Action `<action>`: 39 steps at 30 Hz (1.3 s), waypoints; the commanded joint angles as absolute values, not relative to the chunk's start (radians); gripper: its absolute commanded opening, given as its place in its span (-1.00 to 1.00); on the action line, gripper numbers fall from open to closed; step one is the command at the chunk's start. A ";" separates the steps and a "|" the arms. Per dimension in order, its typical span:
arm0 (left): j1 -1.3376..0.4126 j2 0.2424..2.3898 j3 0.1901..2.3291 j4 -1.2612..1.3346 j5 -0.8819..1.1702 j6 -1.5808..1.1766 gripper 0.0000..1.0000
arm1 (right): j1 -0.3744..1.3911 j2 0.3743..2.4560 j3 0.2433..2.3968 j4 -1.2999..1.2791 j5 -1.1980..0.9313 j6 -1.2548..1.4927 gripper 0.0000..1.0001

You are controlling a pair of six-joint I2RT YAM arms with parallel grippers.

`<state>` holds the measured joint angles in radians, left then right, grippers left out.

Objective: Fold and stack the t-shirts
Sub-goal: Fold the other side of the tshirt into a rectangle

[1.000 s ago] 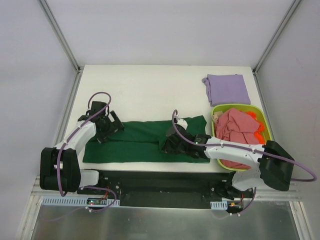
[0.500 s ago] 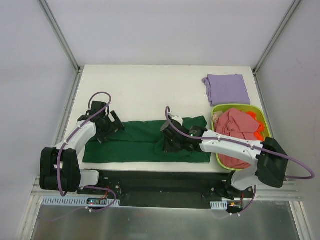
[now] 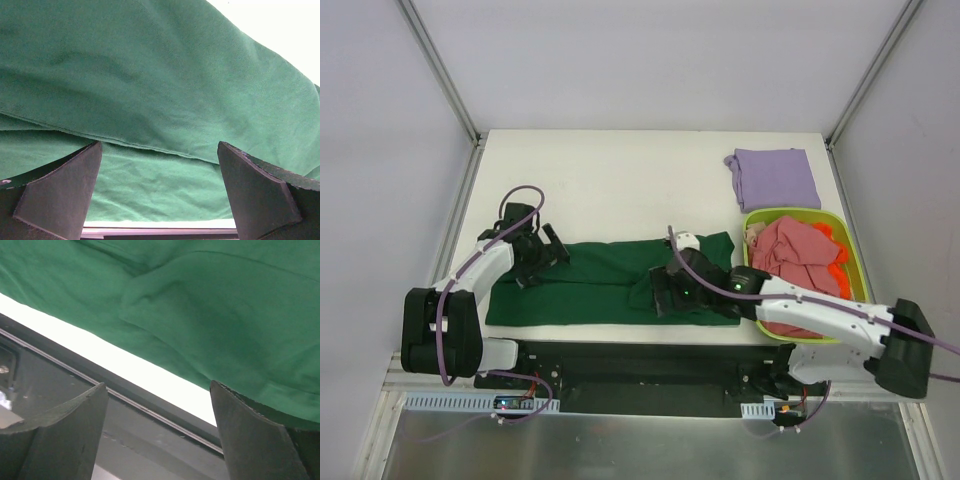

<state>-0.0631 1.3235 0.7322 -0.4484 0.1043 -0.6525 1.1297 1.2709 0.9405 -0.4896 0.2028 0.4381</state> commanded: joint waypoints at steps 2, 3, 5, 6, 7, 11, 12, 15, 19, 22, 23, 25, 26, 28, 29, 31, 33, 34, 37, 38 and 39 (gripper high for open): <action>-0.051 1.335 0.742 -0.445 0.123 -0.634 0.98 | 1.094 1.056 0.718 -0.373 0.310 0.247 0.85; -0.051 1.335 0.742 -0.445 0.127 -0.632 0.98 | 1.079 1.022 0.686 -0.358 0.289 0.244 0.86; -0.051 1.333 0.739 -0.445 0.127 -0.632 0.98 | 1.048 0.948 0.622 -0.298 0.229 0.242 0.86; -0.051 1.332 0.739 -0.445 0.126 -0.632 0.98 | 1.034 0.921 0.589 -0.264 0.198 0.242 0.87; -0.051 1.331 0.741 -0.445 0.123 -0.632 0.98 | 1.022 0.895 0.559 -0.237 0.181 0.255 0.92; -0.051 1.336 0.746 -0.446 0.132 -0.626 0.98 | 0.947 0.874 0.506 -0.233 0.125 0.317 0.98; -0.051 1.335 0.746 -0.445 0.136 -0.626 0.98 | 0.928 0.877 0.494 -0.226 0.074 0.325 0.97; -0.051 1.335 0.747 -0.446 0.135 -0.626 0.98 | 0.896 0.897 0.451 -0.146 -0.027 0.347 0.97; -0.051 1.332 0.746 -0.446 0.137 -0.623 0.98 | 0.877 0.972 0.433 -0.068 -0.095 0.394 0.92; -0.051 1.327 0.744 -0.446 0.135 -0.623 0.98 | 0.874 1.009 0.440 -0.066 -0.090 0.445 0.88; -0.051 1.327 0.744 -0.446 0.137 -0.623 0.98 | 0.873 1.014 0.439 -0.064 -0.086 0.460 0.88; -0.051 1.331 0.746 -0.446 0.137 -0.624 0.98 | 0.873 1.017 0.430 -0.035 -0.074 0.474 0.87; -0.051 1.335 0.747 -0.446 0.135 -0.623 0.98 | 0.873 1.017 0.428 -0.032 -0.060 0.476 0.86; -0.051 1.342 0.750 -0.446 0.138 -0.621 0.98 | 0.873 1.012 0.429 -0.034 -0.046 0.491 0.82; -0.051 1.344 0.749 -0.448 0.140 -0.621 0.98 | 0.871 1.009 0.434 -0.043 -0.054 0.497 0.78; -0.051 1.347 0.750 -0.446 0.138 -0.623 0.98 | 0.870 1.003 0.449 -0.076 -0.075 0.505 0.72; -0.051 1.347 0.750 -0.446 0.140 -0.623 0.98 | 0.867 1.000 0.475 -0.129 -0.095 0.509 0.61; -0.051 1.350 0.750 -0.446 0.138 -0.623 0.98 | 0.867 1.000 0.488 -0.161 -0.100 0.514 0.55; -0.051 1.350 0.750 -0.448 0.137 -0.623 0.98 | 0.867 1.008 0.523 -0.253 -0.074 0.518 0.13; -0.051 1.350 0.750 -0.446 0.138 -0.623 0.98 | 0.865 1.011 0.534 -0.279 -0.057 0.517 -0.02; -0.051 1.350 0.752 -0.446 0.140 -0.621 0.98 | 0.867 1.015 0.541 -0.307 -0.045 0.517 -0.15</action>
<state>-0.0631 1.3418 0.7322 -0.4477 0.1246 -0.6403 0.8715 1.0157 0.4686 -0.1844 -0.0719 0.4942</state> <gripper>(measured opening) 0.990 0.546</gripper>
